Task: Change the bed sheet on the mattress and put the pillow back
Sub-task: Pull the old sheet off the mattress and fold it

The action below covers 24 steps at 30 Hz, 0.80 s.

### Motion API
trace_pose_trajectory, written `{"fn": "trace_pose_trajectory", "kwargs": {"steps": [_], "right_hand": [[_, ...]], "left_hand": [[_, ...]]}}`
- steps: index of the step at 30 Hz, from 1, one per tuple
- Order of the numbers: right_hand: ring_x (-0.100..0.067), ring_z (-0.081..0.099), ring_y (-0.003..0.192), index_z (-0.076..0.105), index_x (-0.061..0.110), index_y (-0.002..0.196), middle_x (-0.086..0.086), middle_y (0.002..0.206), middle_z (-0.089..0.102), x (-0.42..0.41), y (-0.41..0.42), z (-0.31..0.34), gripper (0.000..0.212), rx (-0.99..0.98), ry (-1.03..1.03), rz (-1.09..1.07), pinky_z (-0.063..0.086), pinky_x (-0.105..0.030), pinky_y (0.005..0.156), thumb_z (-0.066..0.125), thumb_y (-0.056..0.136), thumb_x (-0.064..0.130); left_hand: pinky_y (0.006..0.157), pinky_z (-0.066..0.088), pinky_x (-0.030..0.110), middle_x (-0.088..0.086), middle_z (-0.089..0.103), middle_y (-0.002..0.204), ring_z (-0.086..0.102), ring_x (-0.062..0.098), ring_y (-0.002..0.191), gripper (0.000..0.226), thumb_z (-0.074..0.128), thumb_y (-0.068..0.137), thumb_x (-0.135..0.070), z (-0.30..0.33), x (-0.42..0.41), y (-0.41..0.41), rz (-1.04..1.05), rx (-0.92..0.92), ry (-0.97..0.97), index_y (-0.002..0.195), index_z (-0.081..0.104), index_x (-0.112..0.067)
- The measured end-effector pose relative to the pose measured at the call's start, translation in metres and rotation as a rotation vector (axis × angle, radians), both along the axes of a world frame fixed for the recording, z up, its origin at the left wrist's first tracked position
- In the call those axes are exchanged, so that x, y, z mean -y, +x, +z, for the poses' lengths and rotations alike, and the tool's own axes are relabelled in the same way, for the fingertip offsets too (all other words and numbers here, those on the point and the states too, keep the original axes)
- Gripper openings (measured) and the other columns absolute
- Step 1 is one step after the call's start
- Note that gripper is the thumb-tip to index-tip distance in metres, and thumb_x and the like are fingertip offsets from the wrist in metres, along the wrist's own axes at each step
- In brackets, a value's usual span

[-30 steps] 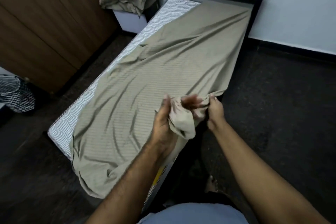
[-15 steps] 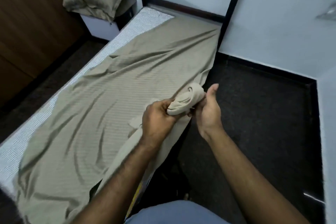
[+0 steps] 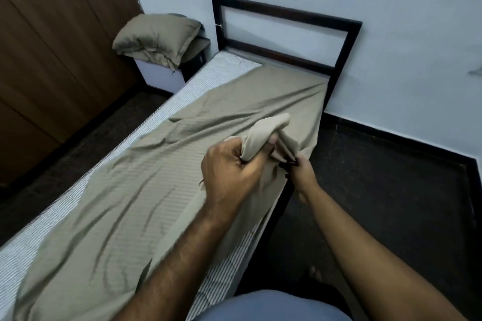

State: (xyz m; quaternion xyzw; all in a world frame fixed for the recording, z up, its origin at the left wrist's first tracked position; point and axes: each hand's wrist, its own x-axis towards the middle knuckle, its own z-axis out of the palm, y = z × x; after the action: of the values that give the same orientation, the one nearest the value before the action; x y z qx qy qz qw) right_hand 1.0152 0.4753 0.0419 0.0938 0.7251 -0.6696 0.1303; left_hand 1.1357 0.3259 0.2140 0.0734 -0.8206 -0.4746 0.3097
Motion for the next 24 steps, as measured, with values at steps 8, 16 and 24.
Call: {"fn": "trace_pose_trajectory", "kwargs": {"steps": [8,16,24], "right_hand": [[-0.019,0.064,0.079,0.07,0.01,0.087,0.0,0.082,0.068,-0.006,-0.054,0.08,0.023,-0.612,0.234,0.021,0.05,-0.033,0.07,0.058,0.074,-0.002],[-0.005,0.047,0.084,0.055,0.035,0.079,0.008,0.084,0.043,-0.066,-0.149,0.115,0.028,-0.959,0.165,0.211,0.035,-0.018,0.072,0.069,0.074,0.012],[-0.033,0.052,0.095,0.073,0.02,0.096,-0.006,0.098,0.05,-0.107,-0.238,-0.002,0.018,-0.631,0.661,0.338,0.045,-0.041,0.084,0.066,0.082,0.01]], "left_hand": [[0.104,0.049,0.035,-0.009,0.055,0.145,0.052,0.007,0.129,0.134,0.093,0.047,-0.063,0.006,-0.026,-0.091,-0.245,0.463,-0.171,0.158,0.02,-0.04],[0.077,0.056,0.04,-0.007,0.074,0.1,0.069,0.019,0.099,0.071,0.083,0.061,-0.059,0.011,-0.084,-0.189,-0.092,0.452,-0.449,0.124,0.059,-0.037],[0.072,0.049,0.042,-0.007,0.057,0.1,0.06,0.015,0.086,0.019,0.066,0.082,-0.008,0.025,-0.136,-0.222,0.272,0.045,-0.259,0.098,0.064,-0.017]]}}
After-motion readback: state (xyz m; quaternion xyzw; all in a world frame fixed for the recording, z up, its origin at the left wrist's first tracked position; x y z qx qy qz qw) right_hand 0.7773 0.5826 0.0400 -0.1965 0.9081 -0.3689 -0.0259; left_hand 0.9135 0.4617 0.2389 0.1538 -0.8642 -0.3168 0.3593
